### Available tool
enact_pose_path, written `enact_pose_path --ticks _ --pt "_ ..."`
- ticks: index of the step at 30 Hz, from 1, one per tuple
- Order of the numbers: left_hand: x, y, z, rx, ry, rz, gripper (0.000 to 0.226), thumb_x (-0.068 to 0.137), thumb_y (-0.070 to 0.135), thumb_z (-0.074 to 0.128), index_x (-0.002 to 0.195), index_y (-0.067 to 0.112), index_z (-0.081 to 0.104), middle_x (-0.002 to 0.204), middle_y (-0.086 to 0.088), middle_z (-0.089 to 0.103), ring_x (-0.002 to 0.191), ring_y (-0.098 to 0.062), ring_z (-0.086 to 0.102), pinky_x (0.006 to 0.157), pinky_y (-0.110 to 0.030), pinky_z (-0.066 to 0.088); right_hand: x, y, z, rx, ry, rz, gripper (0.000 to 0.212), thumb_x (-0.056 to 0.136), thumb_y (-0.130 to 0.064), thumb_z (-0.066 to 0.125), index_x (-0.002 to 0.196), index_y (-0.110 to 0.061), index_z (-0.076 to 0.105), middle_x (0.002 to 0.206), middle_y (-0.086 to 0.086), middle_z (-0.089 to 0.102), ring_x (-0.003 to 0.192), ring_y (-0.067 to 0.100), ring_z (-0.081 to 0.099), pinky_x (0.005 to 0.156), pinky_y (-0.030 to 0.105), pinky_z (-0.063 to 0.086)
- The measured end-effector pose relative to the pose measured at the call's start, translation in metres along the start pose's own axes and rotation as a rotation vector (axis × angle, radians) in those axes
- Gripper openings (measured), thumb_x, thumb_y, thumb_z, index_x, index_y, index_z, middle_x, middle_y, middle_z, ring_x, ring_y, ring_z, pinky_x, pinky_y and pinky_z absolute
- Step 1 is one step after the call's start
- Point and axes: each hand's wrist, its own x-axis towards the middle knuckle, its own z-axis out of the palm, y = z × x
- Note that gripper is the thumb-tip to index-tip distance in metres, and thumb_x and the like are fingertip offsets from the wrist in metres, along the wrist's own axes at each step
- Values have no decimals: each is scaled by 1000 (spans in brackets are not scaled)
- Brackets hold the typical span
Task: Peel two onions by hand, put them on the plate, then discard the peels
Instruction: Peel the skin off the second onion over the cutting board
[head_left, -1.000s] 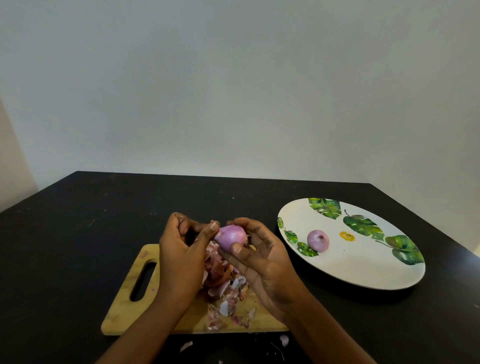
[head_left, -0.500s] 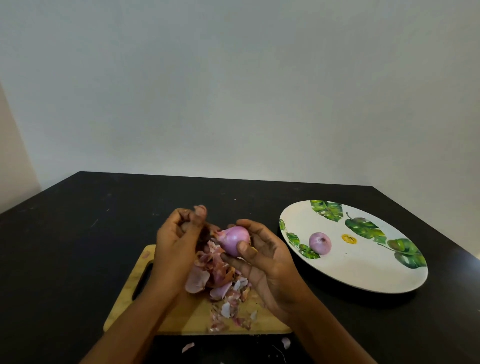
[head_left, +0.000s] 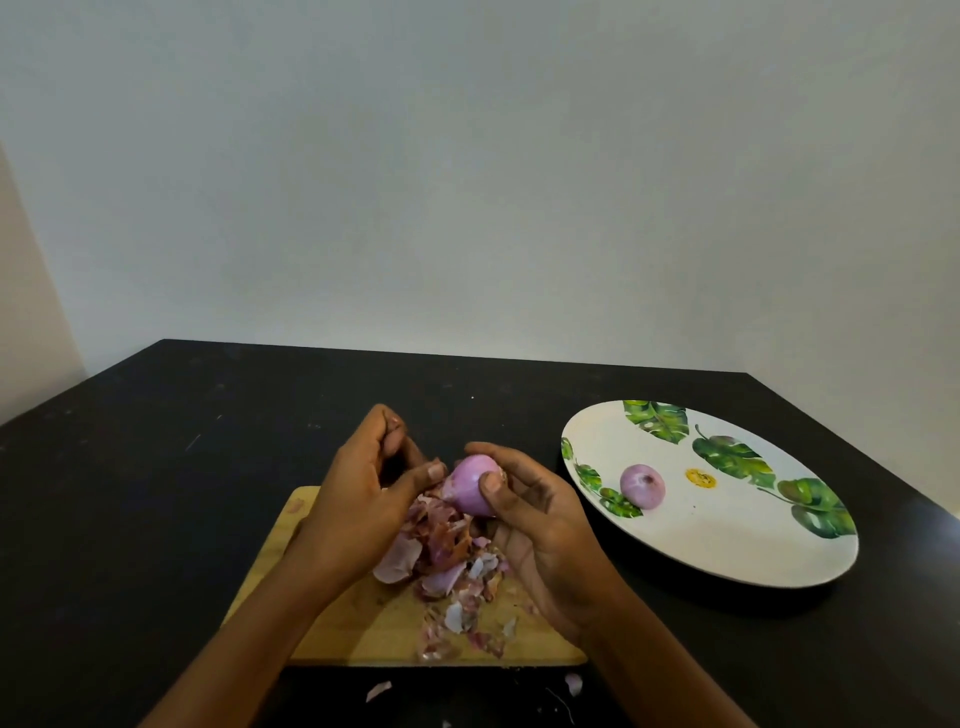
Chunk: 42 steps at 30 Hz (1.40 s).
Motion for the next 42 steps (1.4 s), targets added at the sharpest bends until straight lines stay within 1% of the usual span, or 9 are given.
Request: enact_pose_path --ticks 5,10,13,18,20,22,28,33,42 --pt "-6 2 8 21 64 79 22 86 3 59 79 12 41 72 -6 51 68 -14 52 59 -24 47 0 -3 -5 -81 -62 -35 23 85 -23 65 106 -20 72 112 10 70 110 29 65 91 39 54" --pt "3 0 -10 -38 110 36 17 86 7 59 85 10 43 78 -9 53 72 -18 55 65 -27 49 -16 14 9 -534 -379 -56 29 94 -23 59 123 -22 63 122 -3 66 114 14 61 99 35 50" --pt "3 -6 -11 -72 159 20 14 89 7 57 87 8 42 80 -11 53 70 -10 57 66 -24 50 -12 17 22 -431 -268 -17 19 94 -29 58 111 -34 66 113 -13 69 107 7 64 91 28 53" --pt "3 -22 -2 40 256 -1 9 92 16 52 90 20 44 77 1 56 68 -4 60 64 -38 54 1 11 5 104 -12 84 31 87 -15 61 115 -4 64 116 21 66 104 32 67 82 37 57" --pt "1 -21 2 80 221 14 21 91 15 55 101 27 42 82 7 56 70 -8 60 66 -41 56 2 5 3 276 12 101 38 79 -10 66 115 1 62 112 25 66 98 32 69 76 34 58" --pt "0 -18 6 77 148 22 47 88 10 60 119 34 34 95 14 54 76 -6 60 68 -25 53 3 3 1 372 32 105 43 70 -6 65 112 2 61 109 25 67 96 33 69 74 35 59" --pt "-2 -13 12 -137 85 22 17 83 12 64 94 25 63 85 6 67 85 -5 64 68 -16 51 6 4 -3 386 61 93 36 68 -4 54 100 0 69 111 25 63 95 34 69 76 36 58" --pt "-5 -7 12 -180 23 49 25 72 5 75 89 19 65 83 3 71 80 -6 67 70 -14 52 5 3 -2 374 64 104 40 68 -1 53 105 -1 69 122 29 59 107 39 64 82 38 58" --pt "-2 -9 11 -346 -51 -62 23 67 -4 74 86 7 66 83 -4 72 79 -14 70 67 -17 54 1 -5 1 416 71 87 40 69 -3 46 105 2 64 99 21 69 86 30 72 66 33 59"
